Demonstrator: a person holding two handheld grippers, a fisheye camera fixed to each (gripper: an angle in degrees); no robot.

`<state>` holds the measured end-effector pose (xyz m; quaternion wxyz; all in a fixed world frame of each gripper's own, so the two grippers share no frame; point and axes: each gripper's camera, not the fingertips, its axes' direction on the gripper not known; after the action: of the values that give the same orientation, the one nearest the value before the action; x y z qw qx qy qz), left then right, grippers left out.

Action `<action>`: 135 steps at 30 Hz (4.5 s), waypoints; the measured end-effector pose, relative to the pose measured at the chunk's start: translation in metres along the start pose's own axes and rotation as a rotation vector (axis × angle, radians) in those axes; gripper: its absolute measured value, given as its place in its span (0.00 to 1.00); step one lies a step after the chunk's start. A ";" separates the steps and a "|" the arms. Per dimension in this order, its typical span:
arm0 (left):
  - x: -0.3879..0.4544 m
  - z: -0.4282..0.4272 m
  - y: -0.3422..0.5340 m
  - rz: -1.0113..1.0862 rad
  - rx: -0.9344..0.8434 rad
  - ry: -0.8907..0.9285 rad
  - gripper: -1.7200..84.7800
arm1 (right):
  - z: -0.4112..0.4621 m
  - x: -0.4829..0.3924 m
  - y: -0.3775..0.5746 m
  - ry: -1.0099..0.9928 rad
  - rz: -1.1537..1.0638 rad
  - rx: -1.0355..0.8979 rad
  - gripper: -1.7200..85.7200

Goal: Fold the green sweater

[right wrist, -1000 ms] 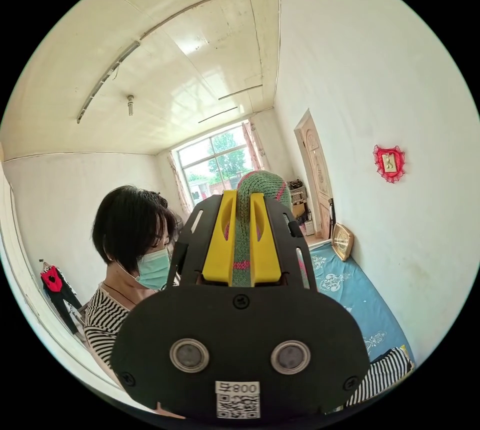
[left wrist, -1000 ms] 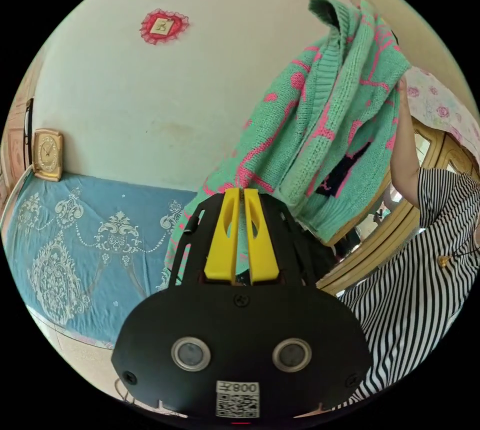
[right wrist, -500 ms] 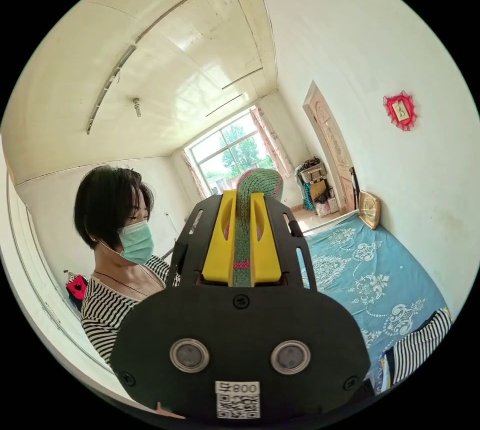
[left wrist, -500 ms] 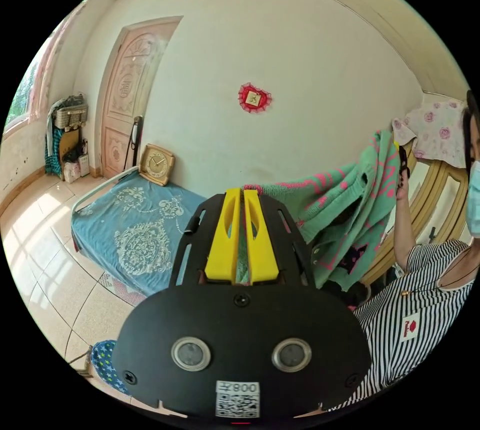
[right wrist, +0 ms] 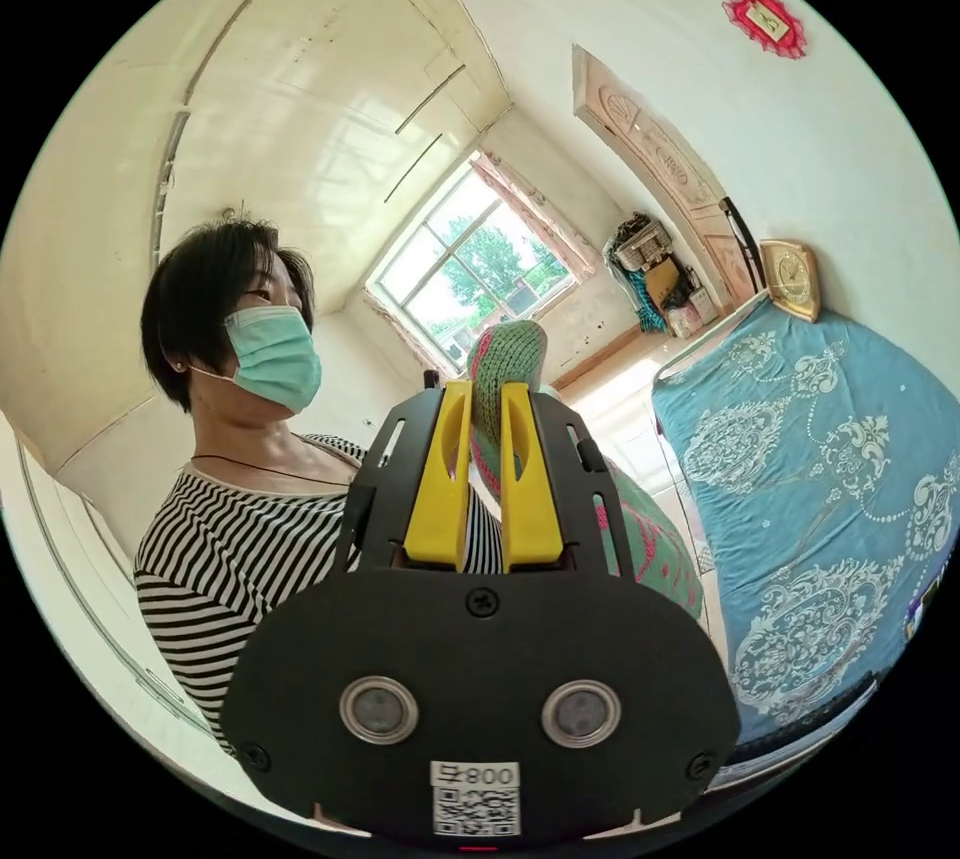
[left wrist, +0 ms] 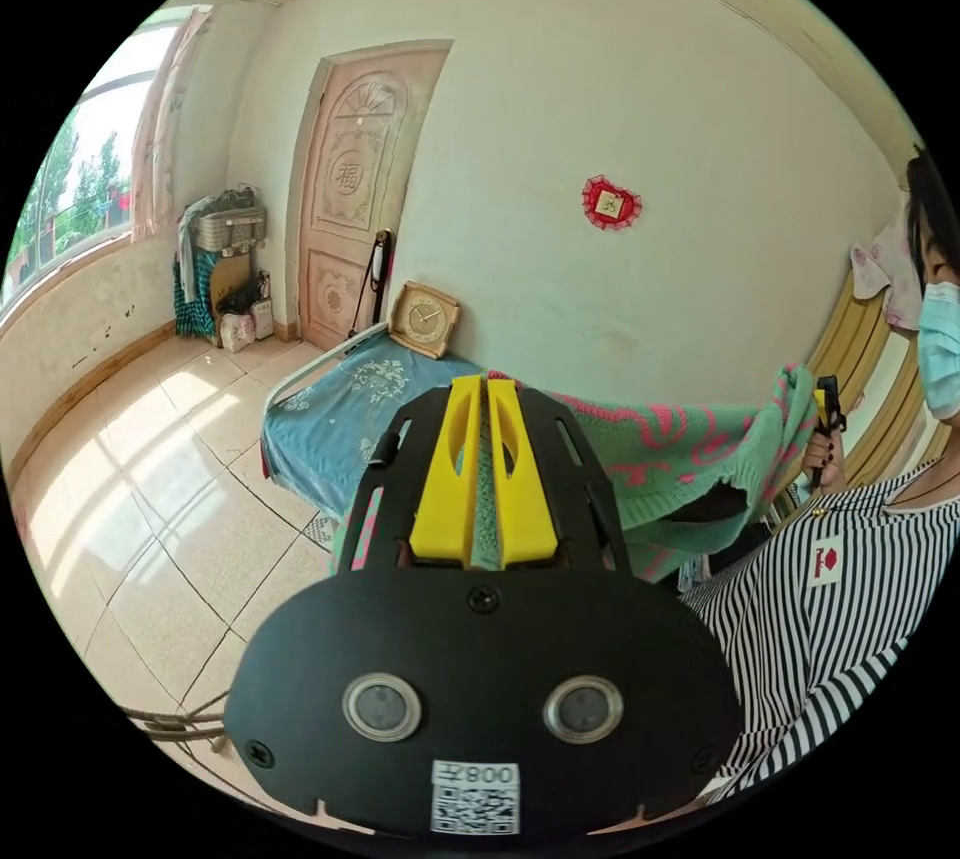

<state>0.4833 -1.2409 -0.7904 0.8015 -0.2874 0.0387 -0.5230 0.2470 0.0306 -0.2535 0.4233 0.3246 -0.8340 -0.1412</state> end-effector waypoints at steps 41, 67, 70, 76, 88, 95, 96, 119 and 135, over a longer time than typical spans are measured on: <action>-0.376 0.766 -0.418 -0.099 -1.331 0.214 0.15 | -0.467 0.634 0.058 0.541 1.358 0.082 0.09; -0.573 0.888 -0.796 -0.184 -1.071 -0.329 0.05 | -0.709 0.708 0.070 0.692 1.572 -0.073 0.12; -0.545 0.910 -0.780 -0.135 -1.187 -0.248 0.05 | -0.733 0.719 0.064 0.710 1.523 -0.144 0.13; -0.458 0.971 -0.729 -0.035 -1.433 0.077 0.04 | -0.753 0.744 0.064 0.686 1.497 -0.281 0.12; -0.459 1.029 -0.793 0.112 -1.487 0.117 0.03 | -0.875 0.670 -0.008 0.965 1.328 -0.626 0.05; -0.486 1.052 -0.802 0.032 -1.503 0.151 0.05 | -0.985 0.614 -0.028 1.165 1.445 -0.272 0.08; -0.486 1.055 -0.804 0.016 -1.498 0.171 0.06 | -0.970 0.615 -0.033 1.135 1.409 -0.238 0.08; -0.511 1.287 -0.876 -0.397 -1.197 0.380 0.08 | -0.826 0.838 -0.133 1.026 1.220 -0.283 0.08; -0.511 1.298 -0.947 -0.354 -0.920 0.585 0.06 | -0.926 0.792 -0.202 0.924 1.040 0.044 0.04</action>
<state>-0.0488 -0.5284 0.6421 0.4503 -0.4520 0.4337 -0.6363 0.7297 -0.6076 0.6878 0.7409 -0.0818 -0.6181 0.2495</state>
